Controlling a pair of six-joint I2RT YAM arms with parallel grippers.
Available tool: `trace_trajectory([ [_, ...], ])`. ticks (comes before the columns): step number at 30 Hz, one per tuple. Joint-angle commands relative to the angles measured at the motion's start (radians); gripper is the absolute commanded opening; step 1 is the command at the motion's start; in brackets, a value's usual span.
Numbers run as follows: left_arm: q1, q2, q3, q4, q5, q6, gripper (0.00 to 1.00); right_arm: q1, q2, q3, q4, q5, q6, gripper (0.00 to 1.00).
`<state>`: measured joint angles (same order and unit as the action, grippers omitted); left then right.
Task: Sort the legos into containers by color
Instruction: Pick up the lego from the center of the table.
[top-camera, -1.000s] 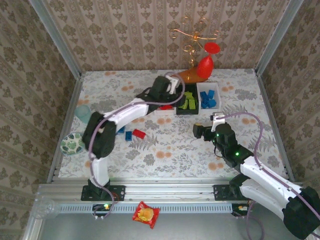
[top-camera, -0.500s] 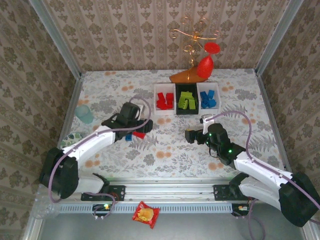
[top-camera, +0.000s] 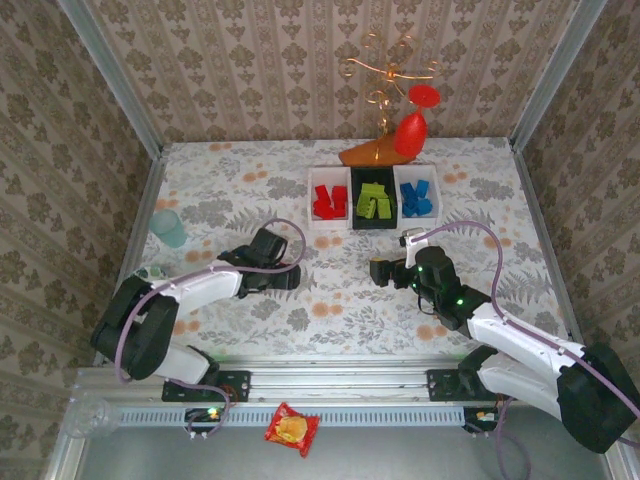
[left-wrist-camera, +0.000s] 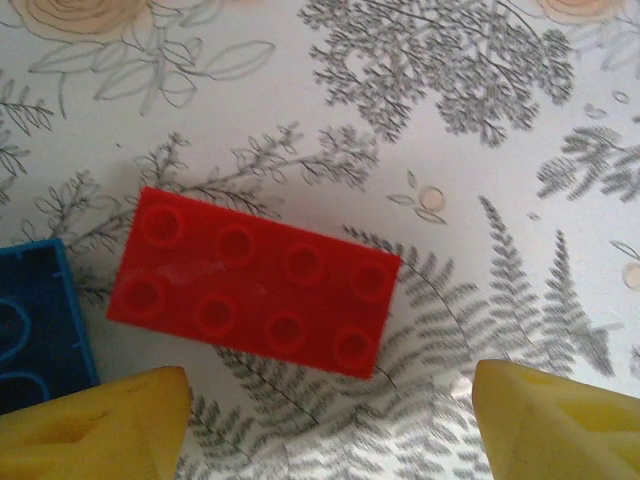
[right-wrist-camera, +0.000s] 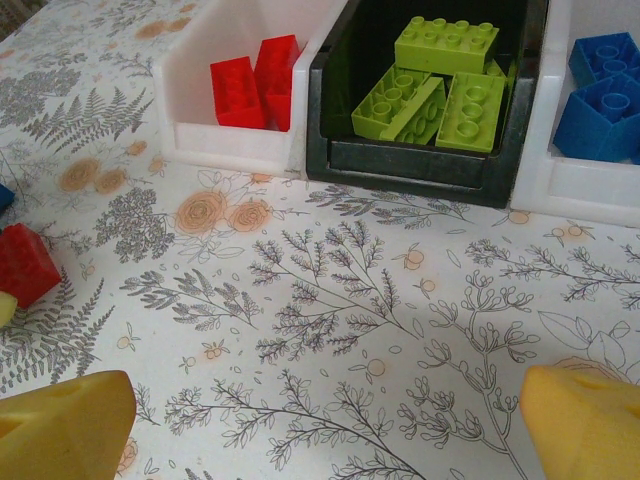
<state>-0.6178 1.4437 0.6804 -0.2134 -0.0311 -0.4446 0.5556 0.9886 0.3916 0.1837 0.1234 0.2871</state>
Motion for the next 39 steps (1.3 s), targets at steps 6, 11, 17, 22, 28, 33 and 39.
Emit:
trace_trajectory([
  [6, 0.022, 0.092, 0.05, 0.052, -0.038, 0.019, 0.76, 0.007, -0.016, 0.032, -0.004, 0.025, -0.019, 1.0],
  [11, 0.01, 0.15, 0.093, 0.07, -0.045, 0.042, 0.76, 0.007, -0.015, 0.033, -0.007, 0.027, -0.022, 1.0],
  [17, -0.04, 0.215, 0.172, 0.039, -0.102, 0.091, 0.73, 0.007, -0.015, 0.032, -0.007, 0.031, -0.022, 1.0],
  [22, -0.06, 0.253, 0.207, 0.043, -0.101, 0.101, 0.67, 0.007, -0.013, 0.032, -0.008, 0.032, -0.022, 1.0],
  [28, -0.069, 0.278, 0.218, 0.063, -0.105, 0.096, 0.57, 0.007, -0.011, 0.033, -0.009, 0.033, -0.022, 1.0],
  [33, -0.071, 0.279, 0.212, 0.063, -0.134, 0.099, 0.44, 0.007, -0.011, 0.035, -0.012, 0.035, -0.025, 1.0],
  [39, -0.074, 0.22, 0.201, 0.082, -0.142, 0.101, 0.32, 0.007, -0.013, 0.036, -0.014, 0.038, -0.022, 1.0],
])
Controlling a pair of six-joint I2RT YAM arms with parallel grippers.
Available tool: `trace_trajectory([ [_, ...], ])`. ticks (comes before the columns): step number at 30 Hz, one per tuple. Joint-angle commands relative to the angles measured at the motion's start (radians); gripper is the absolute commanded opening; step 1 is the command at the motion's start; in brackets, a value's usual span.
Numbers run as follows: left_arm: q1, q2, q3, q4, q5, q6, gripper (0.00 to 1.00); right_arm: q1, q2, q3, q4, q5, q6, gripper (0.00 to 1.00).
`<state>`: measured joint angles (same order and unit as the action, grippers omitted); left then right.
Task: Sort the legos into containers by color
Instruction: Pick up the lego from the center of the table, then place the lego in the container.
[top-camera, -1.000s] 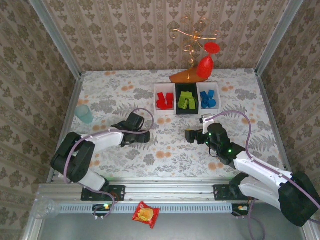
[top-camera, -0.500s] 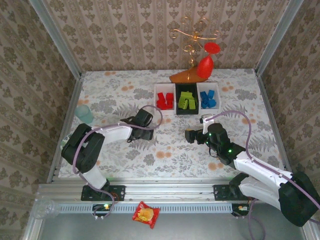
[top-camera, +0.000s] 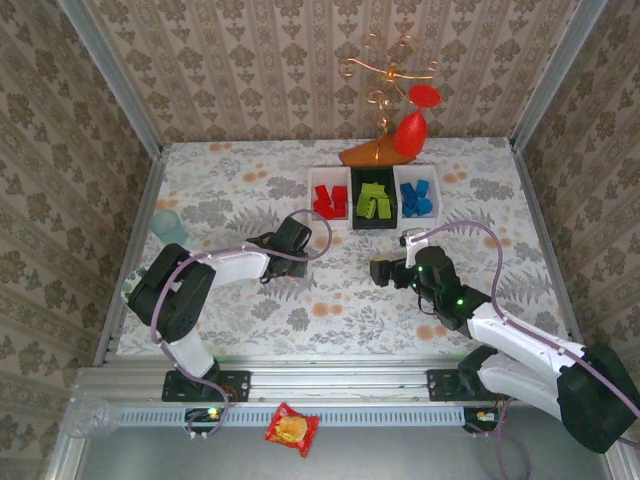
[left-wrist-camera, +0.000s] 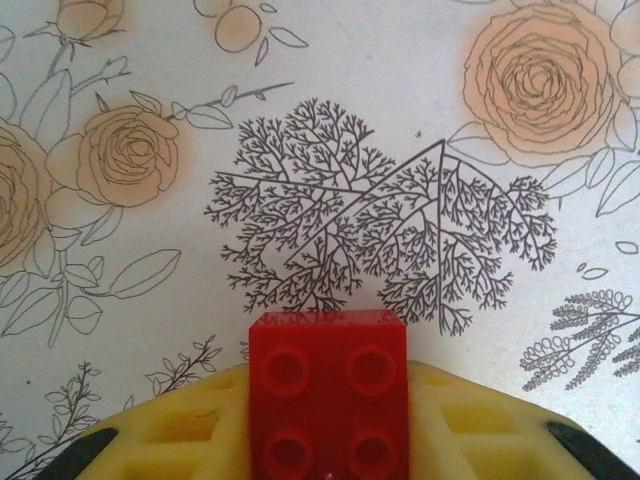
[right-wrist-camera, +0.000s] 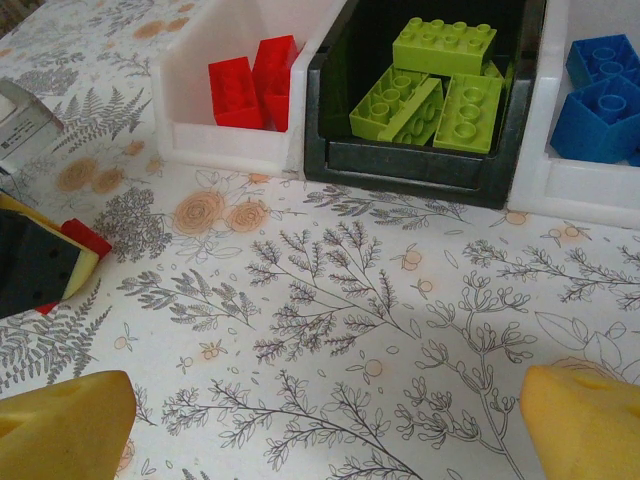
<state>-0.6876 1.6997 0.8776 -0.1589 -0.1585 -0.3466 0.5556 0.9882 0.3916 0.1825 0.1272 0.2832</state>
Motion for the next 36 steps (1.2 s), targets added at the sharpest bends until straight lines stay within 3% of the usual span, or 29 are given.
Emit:
trace_trajectory([
  [1, -0.003, -0.051, 0.005, 0.036, -0.01, 0.005, 0.32, 0.007, -0.014, 0.037, -0.013, 0.034, -0.019, 1.0],
  [8, -0.006, -0.104, 0.113, 0.115, 0.01, 0.057, 0.31, 0.009, -0.011, 0.031, 0.022, -0.033, -0.025, 1.0],
  [14, 0.006, 0.038, 0.339, 0.114, -0.013, 0.139, 0.31, 0.029, -0.008, 0.031, 0.035, -0.055, -0.042, 1.0],
  [21, 0.072, 0.29, 0.634, 0.072, 0.048, 0.145, 0.33, 0.032, -0.035, 0.03, 0.02, -0.035, -0.053, 1.0],
  [24, 0.094, 0.38, 0.745, 0.044, 0.07, 0.132, 0.36, 0.032, -0.043, 0.028, 0.013, -0.022, -0.055, 1.0],
  [28, 0.114, 0.437, 0.847, -0.001, 0.117, 0.126, 0.51, 0.032, -0.04, 0.028, 0.012, -0.018, -0.055, 1.0],
  [32, 0.118, 0.347, 0.773, 0.023, 0.133, 0.127, 0.66, 0.032, -0.039, 0.029, 0.012, -0.017, -0.055, 1.0],
  [36, 0.119, 0.157, 0.565, 0.06, 0.14, 0.136, 0.72, 0.032, -0.037, 0.03, 0.009, -0.017, -0.057, 1.0],
])
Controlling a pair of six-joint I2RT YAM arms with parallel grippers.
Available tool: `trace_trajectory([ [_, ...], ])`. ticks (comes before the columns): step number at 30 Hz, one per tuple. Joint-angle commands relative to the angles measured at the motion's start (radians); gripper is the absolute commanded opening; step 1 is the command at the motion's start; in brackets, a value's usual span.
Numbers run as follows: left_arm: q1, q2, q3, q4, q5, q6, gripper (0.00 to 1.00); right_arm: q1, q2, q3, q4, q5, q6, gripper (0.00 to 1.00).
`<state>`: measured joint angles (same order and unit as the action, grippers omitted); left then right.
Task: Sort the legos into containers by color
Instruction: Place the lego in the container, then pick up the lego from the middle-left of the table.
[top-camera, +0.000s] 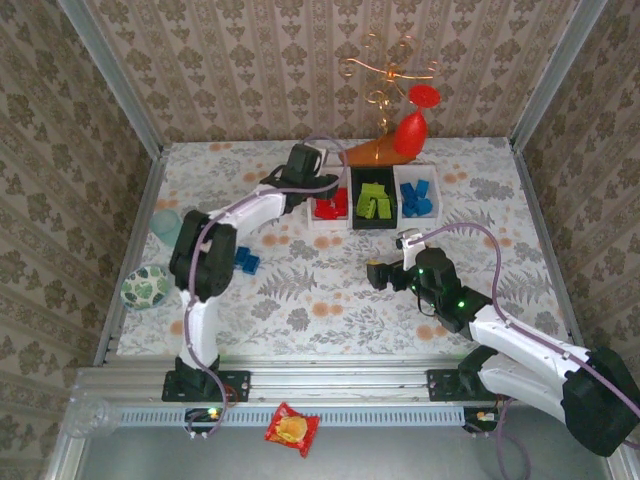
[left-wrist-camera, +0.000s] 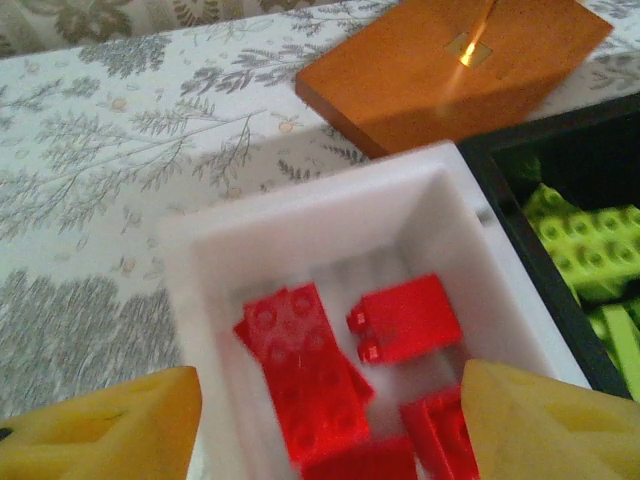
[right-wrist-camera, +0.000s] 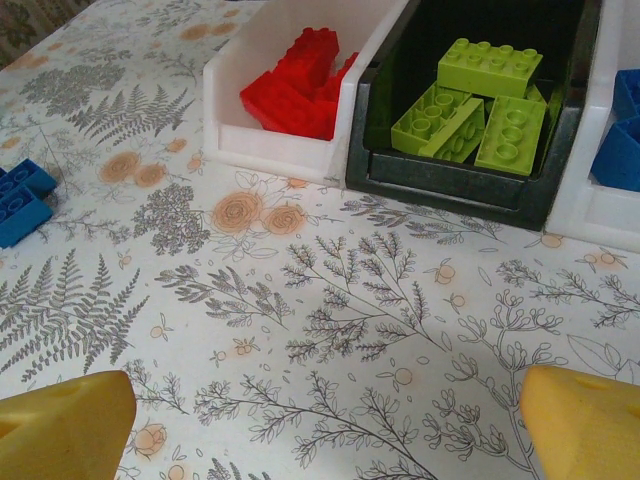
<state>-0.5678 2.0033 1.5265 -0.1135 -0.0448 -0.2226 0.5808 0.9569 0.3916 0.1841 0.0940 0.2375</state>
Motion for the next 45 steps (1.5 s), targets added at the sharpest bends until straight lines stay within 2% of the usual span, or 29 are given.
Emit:
trace_trajectory([
  [1, -0.001, -0.206, -0.154, 0.017, 0.007, 0.012, 0.73, 0.007, -0.007, 0.031, 0.007, 0.016, -0.011, 1.0],
  [4, 0.004, -0.369, -0.385, 0.013, -0.05, 0.007, 0.74, 0.008, -0.007, 0.032, 0.008, 0.014, -0.01, 1.0],
  [7, 0.016, -0.523, -0.562, -0.063, -0.109, -0.01, 0.74, 0.008, 0.0, 0.03, 0.013, 0.011, -0.008, 1.0],
  [13, 0.029, -0.737, -0.779, -0.262, -0.16, -0.113, 0.74, 0.01, 0.032, 0.037, 0.023, 0.001, 0.0, 1.0],
  [16, 0.081, -0.792, -0.845, -0.3, -0.152, -0.131, 0.77, 0.01, 0.043, 0.038, 0.025, -0.003, 0.003, 1.0],
  [19, 0.161, -0.771, -0.876, -0.277, -0.076, -0.133, 0.77, 0.01, 0.046, 0.038, 0.027, -0.005, 0.006, 1.0],
  [23, 0.198, -0.673, -0.853, -0.227, -0.041, -0.12, 0.77, 0.01, 0.046, 0.038, 0.025, -0.004, 0.008, 1.0],
  [33, 0.203, -0.516, -0.788, -0.149, -0.026, -0.067, 0.63, 0.01, 0.034, 0.036, 0.015, 0.013, 0.002, 1.0],
  [41, 0.188, -0.461, -0.755, -0.13, -0.022, -0.037, 0.46, 0.01, 0.041, 0.044, 0.003, 0.027, -0.001, 1.0],
  [45, 0.152, -0.466, -0.755, -0.149, -0.048, -0.038, 0.4, 0.01, 0.037, 0.043, 0.003, 0.035, -0.001, 1.0],
])
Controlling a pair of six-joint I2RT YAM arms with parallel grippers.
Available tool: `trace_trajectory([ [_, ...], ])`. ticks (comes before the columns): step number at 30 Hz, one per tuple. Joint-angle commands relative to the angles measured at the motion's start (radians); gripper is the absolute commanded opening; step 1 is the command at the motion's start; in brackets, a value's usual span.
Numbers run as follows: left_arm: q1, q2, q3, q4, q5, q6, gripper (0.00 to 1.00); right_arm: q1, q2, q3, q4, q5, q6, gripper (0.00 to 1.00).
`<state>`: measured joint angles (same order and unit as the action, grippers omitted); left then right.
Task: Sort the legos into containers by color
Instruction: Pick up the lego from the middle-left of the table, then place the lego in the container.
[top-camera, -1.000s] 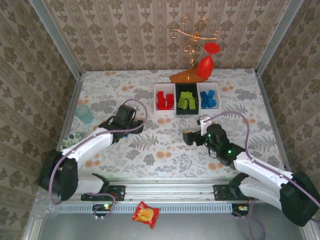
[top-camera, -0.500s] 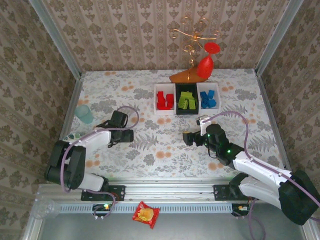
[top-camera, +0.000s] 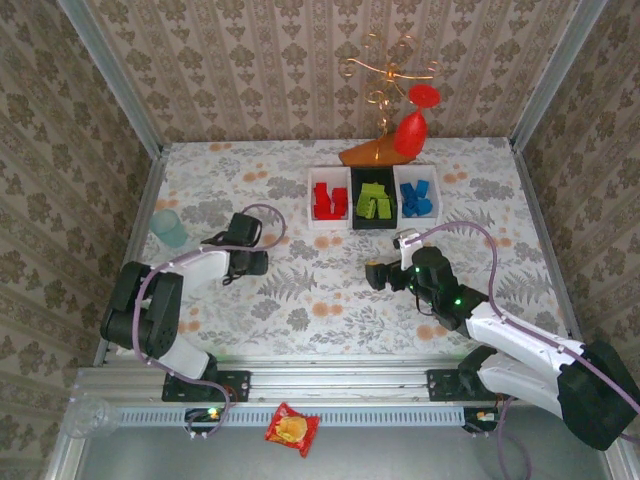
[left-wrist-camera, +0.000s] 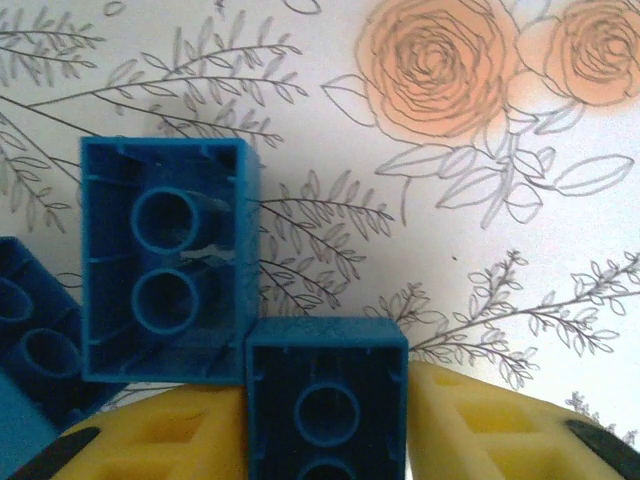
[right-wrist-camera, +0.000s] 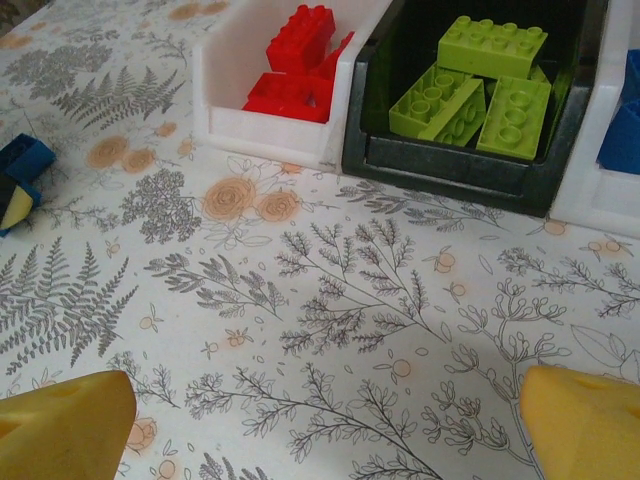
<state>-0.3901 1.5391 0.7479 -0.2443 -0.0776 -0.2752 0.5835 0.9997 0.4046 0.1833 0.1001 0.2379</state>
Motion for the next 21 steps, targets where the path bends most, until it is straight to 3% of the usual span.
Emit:
trace_trajectory([
  [1, -0.041, -0.007, 0.022, -0.025, -0.028, 0.013, 0.39, 0.007, -0.004, 0.03, 0.004, 0.029, 0.0, 1.0],
  [8, -0.174, -0.065, 0.072, -0.05, -0.055, 0.002, 0.33, 0.007, -0.006, 0.03, -0.003, 0.047, -0.001, 1.0],
  [13, -0.286, -0.078, 0.196, 0.031, -0.004, -0.001, 0.33, -0.003, -0.084, 0.008, -0.047, 0.198, 0.02, 1.0],
  [21, -0.406, 0.145, 0.518, 0.194, 0.101, 0.041, 0.32, -0.077, -0.252, -0.061, -0.078, 0.284, 0.077, 1.0],
])
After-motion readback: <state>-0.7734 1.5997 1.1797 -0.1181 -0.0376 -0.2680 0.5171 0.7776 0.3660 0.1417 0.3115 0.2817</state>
